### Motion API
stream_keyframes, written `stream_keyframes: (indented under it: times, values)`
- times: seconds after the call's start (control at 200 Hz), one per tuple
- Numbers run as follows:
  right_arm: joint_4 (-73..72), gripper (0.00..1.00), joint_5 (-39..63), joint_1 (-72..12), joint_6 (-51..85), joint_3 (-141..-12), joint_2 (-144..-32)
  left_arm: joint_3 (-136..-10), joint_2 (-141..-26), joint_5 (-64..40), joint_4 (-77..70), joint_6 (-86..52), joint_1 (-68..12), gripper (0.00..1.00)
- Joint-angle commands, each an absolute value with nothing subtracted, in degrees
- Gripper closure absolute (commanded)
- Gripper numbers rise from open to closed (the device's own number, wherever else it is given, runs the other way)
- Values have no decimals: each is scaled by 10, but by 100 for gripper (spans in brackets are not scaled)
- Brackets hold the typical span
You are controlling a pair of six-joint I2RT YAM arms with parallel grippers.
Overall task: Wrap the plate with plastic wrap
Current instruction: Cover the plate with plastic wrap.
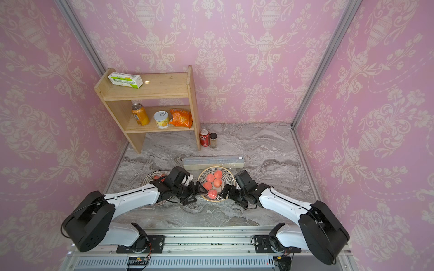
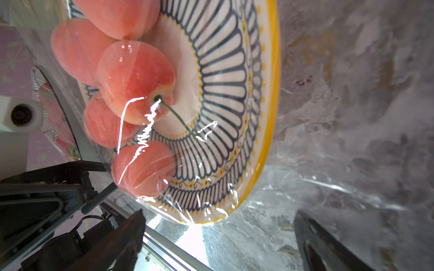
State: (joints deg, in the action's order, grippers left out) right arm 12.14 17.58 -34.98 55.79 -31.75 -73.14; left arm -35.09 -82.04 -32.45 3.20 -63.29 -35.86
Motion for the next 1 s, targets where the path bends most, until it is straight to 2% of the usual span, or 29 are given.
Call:
stream_keyframes:
  times: [0.0,0.731,0.996]
  values:
    - [96,0,166,-343,567,-338,-752,-357,-841,-343,-14,-654,-361,13]
    - [115,0,169,-294,441,-464,-875,-454,-943,-318,-42,-593,-318,12]
    - [182,0,145,-266,401,-464,-860,-449,-901,-285,51,-536,-289,10]
